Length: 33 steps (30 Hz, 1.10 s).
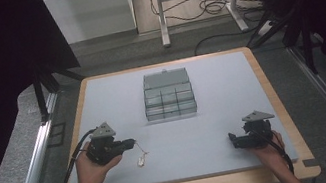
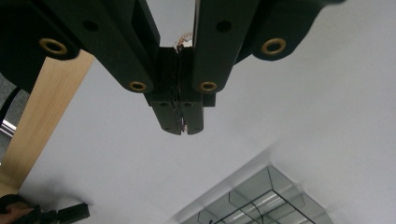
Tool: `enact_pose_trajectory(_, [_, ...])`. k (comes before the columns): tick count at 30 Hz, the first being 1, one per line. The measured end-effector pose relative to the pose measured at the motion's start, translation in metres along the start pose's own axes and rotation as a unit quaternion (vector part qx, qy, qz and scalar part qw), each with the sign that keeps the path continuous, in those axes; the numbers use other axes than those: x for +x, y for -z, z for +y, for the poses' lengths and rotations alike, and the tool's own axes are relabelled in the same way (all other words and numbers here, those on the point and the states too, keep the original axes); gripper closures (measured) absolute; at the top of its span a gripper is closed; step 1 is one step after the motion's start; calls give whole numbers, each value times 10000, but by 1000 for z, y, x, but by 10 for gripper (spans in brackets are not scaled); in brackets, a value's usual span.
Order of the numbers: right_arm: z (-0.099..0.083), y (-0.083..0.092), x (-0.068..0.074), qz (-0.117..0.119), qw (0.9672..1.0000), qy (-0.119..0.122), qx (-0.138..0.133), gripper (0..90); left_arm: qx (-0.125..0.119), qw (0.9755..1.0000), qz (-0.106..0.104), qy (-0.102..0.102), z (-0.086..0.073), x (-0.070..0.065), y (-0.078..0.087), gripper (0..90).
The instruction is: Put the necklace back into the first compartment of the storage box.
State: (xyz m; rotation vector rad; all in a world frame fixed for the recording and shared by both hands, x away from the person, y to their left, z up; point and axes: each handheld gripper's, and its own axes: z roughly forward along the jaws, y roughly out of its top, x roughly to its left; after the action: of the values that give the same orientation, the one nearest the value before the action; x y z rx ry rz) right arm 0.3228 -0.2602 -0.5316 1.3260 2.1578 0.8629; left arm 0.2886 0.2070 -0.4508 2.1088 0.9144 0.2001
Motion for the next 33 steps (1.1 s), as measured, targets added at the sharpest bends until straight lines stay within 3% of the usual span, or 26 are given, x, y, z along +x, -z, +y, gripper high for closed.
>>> enact_pose_trajectory(21, [0, 0, 0, -2, 10000, 5, -11, 73, -337, 9994, 14, 60, 34, 5, 24, 895])
enact_pose_trajectory(33, [0, 0, 0, 1, 10000, 3, -11, 72, -445, 9990, 61, -25, 47, 5, 36, 896])
